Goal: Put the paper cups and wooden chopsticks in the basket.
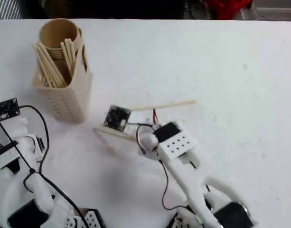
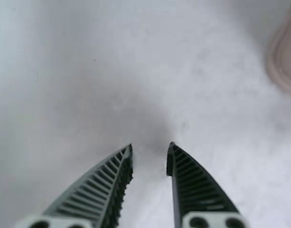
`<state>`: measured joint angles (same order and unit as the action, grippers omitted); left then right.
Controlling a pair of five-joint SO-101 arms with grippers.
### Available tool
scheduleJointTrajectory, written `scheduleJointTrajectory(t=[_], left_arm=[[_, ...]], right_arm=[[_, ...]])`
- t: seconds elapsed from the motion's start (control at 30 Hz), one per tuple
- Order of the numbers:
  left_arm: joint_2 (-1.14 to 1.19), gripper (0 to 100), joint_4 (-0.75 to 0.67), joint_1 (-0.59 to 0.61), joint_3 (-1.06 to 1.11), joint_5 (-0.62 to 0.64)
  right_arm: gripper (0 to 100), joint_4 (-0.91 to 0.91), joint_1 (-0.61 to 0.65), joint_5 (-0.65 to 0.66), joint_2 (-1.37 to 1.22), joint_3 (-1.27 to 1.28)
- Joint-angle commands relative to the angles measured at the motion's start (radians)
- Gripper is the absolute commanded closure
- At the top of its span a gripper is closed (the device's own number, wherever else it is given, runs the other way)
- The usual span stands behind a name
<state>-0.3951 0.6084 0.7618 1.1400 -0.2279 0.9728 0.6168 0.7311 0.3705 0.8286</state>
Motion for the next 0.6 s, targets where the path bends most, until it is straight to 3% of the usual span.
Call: scheduleJointTrajectory(t=[0.0,0.2,0.57], left_arm=[[-0.016,86,-0.020,-0.012,-0.002,0.006],[-0.016,86,-0.020,-0.012,-0.002,0.006],[-0.016,86,-0.020,-0.012,-0.002,0.006]], right_arm=[[97.0,-0.036,0.015,0.037,-0.088,0.003],[80.1,0.022,0.019,0.106,-0.177,0.011],[80.0,-0.024,0.134,0.066,-0.051,0.008]])
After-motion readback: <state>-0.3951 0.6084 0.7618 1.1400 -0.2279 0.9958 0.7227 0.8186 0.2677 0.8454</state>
